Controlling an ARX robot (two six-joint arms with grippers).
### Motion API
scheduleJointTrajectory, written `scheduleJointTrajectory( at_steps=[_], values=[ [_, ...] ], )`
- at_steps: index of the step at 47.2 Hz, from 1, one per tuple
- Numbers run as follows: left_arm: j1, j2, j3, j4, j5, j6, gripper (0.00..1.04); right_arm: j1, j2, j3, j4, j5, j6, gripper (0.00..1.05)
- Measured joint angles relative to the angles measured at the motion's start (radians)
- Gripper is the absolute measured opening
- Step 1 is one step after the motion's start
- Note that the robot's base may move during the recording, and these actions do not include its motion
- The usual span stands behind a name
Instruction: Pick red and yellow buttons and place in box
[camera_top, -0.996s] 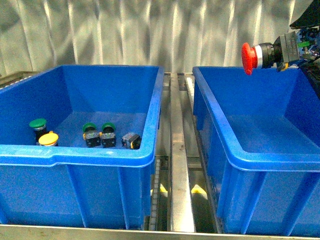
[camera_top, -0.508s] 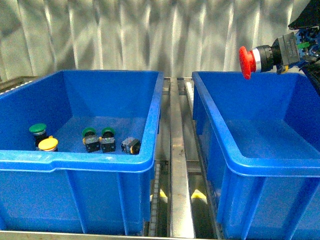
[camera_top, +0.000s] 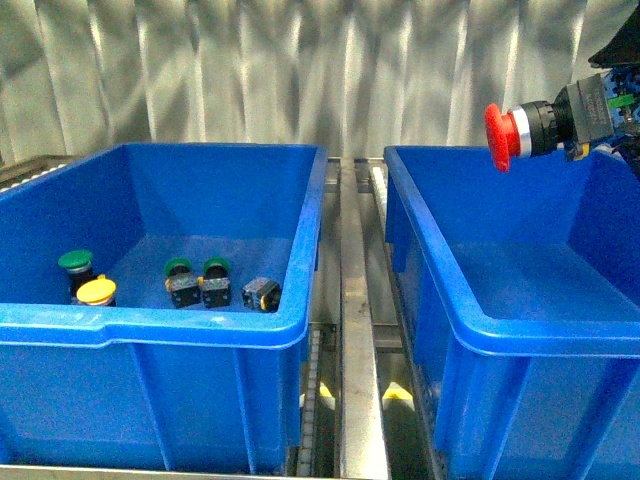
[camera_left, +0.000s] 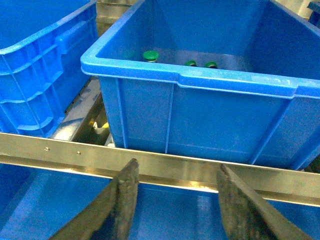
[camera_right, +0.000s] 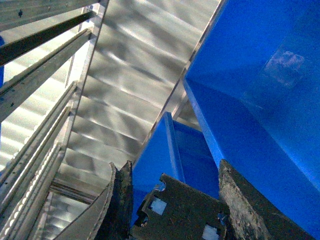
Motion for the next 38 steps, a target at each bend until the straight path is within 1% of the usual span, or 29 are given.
scheduleJointTrajectory(
  at_steps=[5, 6, 11, 12, 13, 14, 17, 38],
  values=[
    [0.0, 0.0, 0.0, 0.0, 0.0, 0.0, 0.65, 0.0, -0.01, -0.011, 0.003, 0.012, 0.001, 0.4],
    [0.0, 0.0, 0.0, 0.0, 0.0, 0.0, 0.66, 0.0, -0.013, -0.014, 0.005, 0.018, 0.001, 0.4],
    [0.0, 0.0, 0.0, 0.0, 0.0, 0.0, 0.89, -0.002, -0.029, -0.031, 0.017, 0.021, 0.004, 0.4],
    [0.0, 0.0, 0.0, 0.0, 0.0, 0.0, 0.91, -0.002, -0.03, -0.032, 0.017, 0.021, 0.004, 0.4],
    [0.0, 0.0, 0.0, 0.0, 0.0, 0.0, 0.96, -0.002, -0.034, -0.035, 0.017, 0.021, 0.004, 0.4],
    [0.0, 0.0, 0.0, 0.0, 0.0, 0.001, 0.99, -0.003, -0.037, -0.039, 0.017, 0.021, 0.004, 0.4],
    [0.0, 0.0, 0.0, 0.0, 0.0, 0.002, 0.96, -0.01, -0.042, -0.048, 0.018, 0.019, 0.004, 0.4],
    [0.0, 0.0, 0.0, 0.0, 0.0, 0.002, 0.97, -0.052, -0.064, -0.075, 0.018, -0.01, 0.011, 0.4]
  ],
)
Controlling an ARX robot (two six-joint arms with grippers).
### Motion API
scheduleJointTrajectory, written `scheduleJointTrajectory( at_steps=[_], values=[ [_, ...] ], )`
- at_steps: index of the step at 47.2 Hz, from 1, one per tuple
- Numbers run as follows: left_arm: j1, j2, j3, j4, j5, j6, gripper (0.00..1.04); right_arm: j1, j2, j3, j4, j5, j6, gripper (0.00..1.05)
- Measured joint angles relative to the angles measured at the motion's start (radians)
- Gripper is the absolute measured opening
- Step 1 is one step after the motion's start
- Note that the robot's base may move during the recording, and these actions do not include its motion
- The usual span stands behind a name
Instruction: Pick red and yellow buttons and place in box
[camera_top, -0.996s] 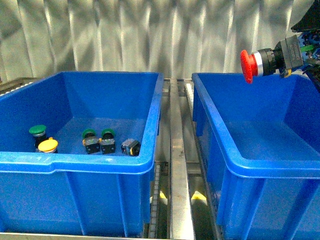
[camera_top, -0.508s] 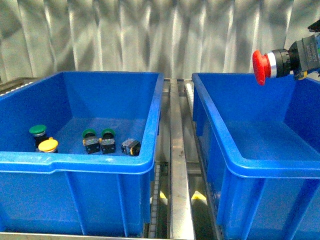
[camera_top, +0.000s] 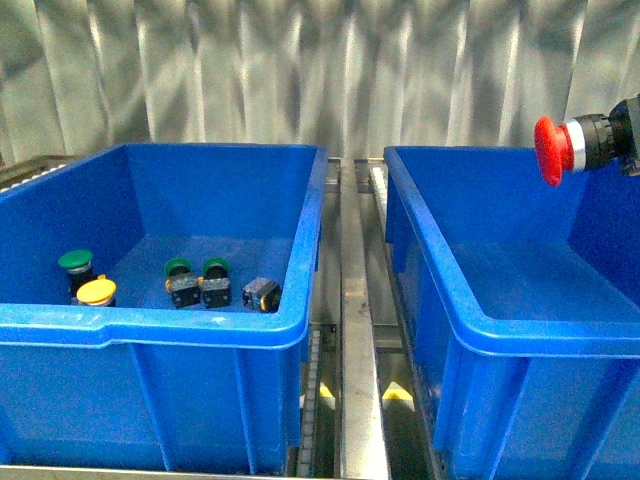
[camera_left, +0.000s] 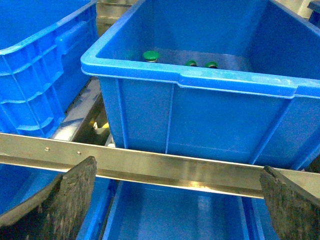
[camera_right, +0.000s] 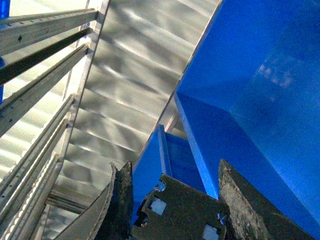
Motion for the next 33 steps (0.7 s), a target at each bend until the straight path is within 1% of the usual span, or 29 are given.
scheduleJointTrajectory(
  at_steps=[23, 33],
  values=[
    [0.0, 0.0, 0.0, 0.0, 0.0, 0.0, 0.97, -0.059, -0.032, -0.05, 0.004, -0.029, 0.027, 0.4],
    [0.0, 0.0, 0.0, 0.0, 0.0, 0.0, 0.97, -0.07, -0.039, -0.05, 0.004, -0.039, 0.031, 0.4]
  ],
)
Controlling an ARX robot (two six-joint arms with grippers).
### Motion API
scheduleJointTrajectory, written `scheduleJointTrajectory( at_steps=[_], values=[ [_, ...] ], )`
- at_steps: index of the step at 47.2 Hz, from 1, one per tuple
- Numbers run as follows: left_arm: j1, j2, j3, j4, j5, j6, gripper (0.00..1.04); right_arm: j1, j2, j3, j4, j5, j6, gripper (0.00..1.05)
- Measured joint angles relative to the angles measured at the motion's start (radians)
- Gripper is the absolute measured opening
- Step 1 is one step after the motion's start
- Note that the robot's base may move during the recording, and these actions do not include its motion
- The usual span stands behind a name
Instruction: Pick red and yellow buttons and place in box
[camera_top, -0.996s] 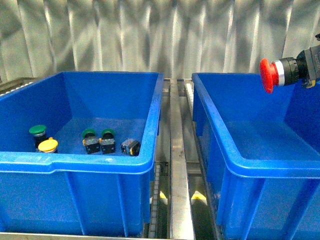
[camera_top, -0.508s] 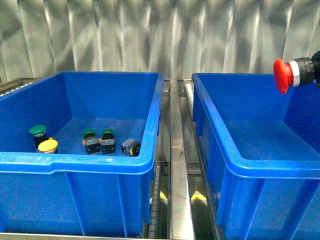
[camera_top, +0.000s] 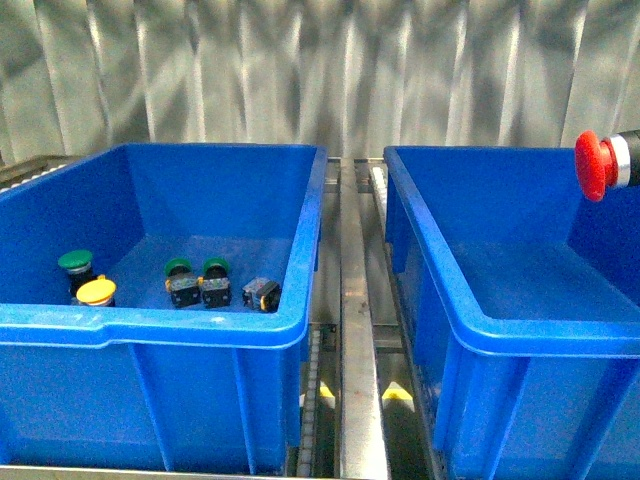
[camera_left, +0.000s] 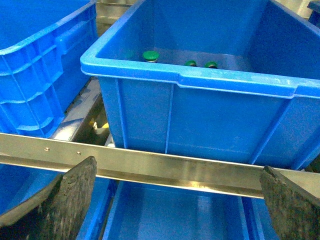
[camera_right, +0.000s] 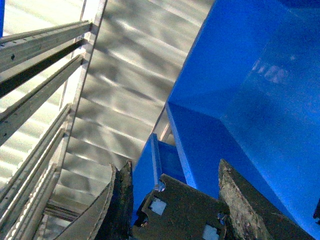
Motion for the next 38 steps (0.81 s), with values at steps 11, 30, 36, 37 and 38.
scheduleJointTrajectory(
  at_steps=[11, 30, 36, 37, 38],
  values=[
    [0.0, 0.0, 0.0, 0.0, 0.0, 0.0, 0.97, -0.002, 0.0, 0.0, 0.0, 0.0, 0.011, 0.4],
    [0.0, 0.0, 0.0, 0.0, 0.0, 0.0, 0.97, -0.021, -0.01, 0.0, -0.014, -0.008, 0.02, 0.4],
    [0.0, 0.0, 0.0, 0.0, 0.0, 0.0, 0.97, -0.027, -0.018, 0.0, -0.022, -0.011, 0.023, 0.4],
    [0.0, 0.0, 0.0, 0.0, 0.0, 0.0, 0.97, -0.028, -0.018, 0.0, -0.022, -0.012, 0.023, 0.4],
    [0.0, 0.0, 0.0, 0.0, 0.0, 0.0, 0.97, -0.029, -0.019, 0.0, -0.022, -0.012, 0.023, 0.4]
  ],
)
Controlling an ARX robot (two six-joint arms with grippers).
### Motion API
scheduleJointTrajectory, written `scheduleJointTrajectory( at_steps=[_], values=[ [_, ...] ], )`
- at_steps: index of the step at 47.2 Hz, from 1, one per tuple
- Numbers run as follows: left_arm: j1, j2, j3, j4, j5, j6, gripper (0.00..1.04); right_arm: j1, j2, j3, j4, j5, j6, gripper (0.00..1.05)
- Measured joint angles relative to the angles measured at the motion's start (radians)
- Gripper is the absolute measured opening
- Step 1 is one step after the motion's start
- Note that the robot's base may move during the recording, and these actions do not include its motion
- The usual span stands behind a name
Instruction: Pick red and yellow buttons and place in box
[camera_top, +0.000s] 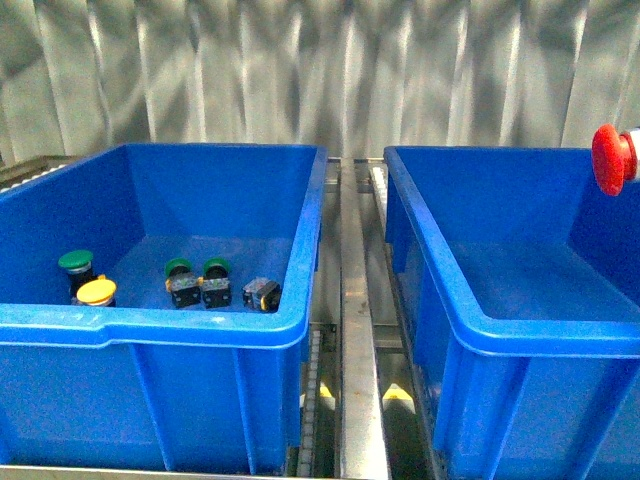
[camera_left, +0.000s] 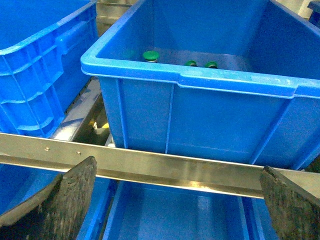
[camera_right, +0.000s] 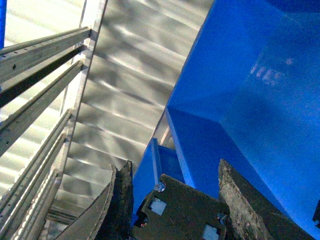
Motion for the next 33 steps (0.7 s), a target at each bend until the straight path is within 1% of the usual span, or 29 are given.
scheduleJointTrajectory(
  at_steps=[33],
  values=[
    [0.0, 0.0, 0.0, 0.0, 0.0, 0.0, 0.97, -0.01, -0.006, 0.0, -0.025, -0.013, 0.0, 0.4]
  ],
)
